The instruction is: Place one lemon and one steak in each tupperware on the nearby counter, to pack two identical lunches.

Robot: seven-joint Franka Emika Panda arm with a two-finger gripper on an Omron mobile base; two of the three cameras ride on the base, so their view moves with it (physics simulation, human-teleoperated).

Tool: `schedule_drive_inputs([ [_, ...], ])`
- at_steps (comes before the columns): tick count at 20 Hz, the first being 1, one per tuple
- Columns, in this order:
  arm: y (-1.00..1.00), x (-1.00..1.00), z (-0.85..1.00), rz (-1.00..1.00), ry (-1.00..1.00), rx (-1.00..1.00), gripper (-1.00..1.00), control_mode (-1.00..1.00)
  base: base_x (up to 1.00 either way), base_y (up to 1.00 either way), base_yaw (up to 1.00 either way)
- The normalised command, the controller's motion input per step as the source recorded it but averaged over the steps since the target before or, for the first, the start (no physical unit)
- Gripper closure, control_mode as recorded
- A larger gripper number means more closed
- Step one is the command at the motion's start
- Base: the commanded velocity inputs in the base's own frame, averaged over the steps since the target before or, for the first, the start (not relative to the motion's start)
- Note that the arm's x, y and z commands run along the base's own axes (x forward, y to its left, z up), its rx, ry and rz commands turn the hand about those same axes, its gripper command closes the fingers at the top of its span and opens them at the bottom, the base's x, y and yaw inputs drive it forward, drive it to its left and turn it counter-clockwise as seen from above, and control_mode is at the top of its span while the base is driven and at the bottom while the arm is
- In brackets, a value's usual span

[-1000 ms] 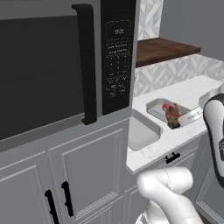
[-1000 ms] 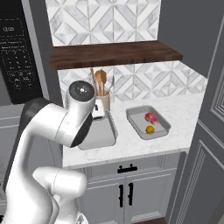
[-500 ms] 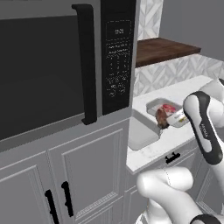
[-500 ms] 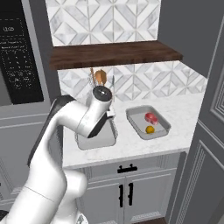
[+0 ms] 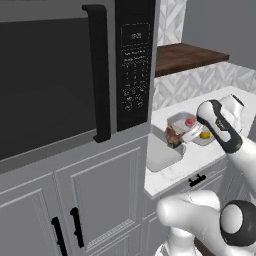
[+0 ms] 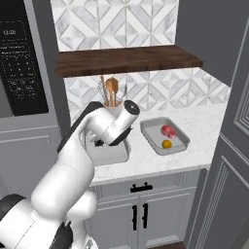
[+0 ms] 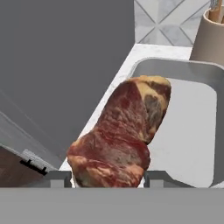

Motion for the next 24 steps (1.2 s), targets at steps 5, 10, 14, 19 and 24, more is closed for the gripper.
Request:
schedule_drive_inputs([
  [5, 0.04, 0.86, -0.42, 0.05, 0.08, 0.00, 1.00, -1.00, 0.00, 0.00, 0.00],
  [10, 0.06, 0.39, -0.43, 0.10, 0.02, 0.01, 1.00, -1.00, 0.00, 0.00, 0.00],
  [14, 0.19, 0.30, -0.44, 0.09, 0.00, 0.02, 1.00, -1.00, 0.00, 0.00, 0.00],
  [19, 0.14, 0.50, -0.29, 0.02, 0.00, 0.00, 1.00, -1.00, 0.00, 0.00, 0.00],
  [24, 0.04, 0.13, -0.42, 0.05, 0.00, 0.00, 1.00, -1.00, 0.00, 0.00, 0.00],
])
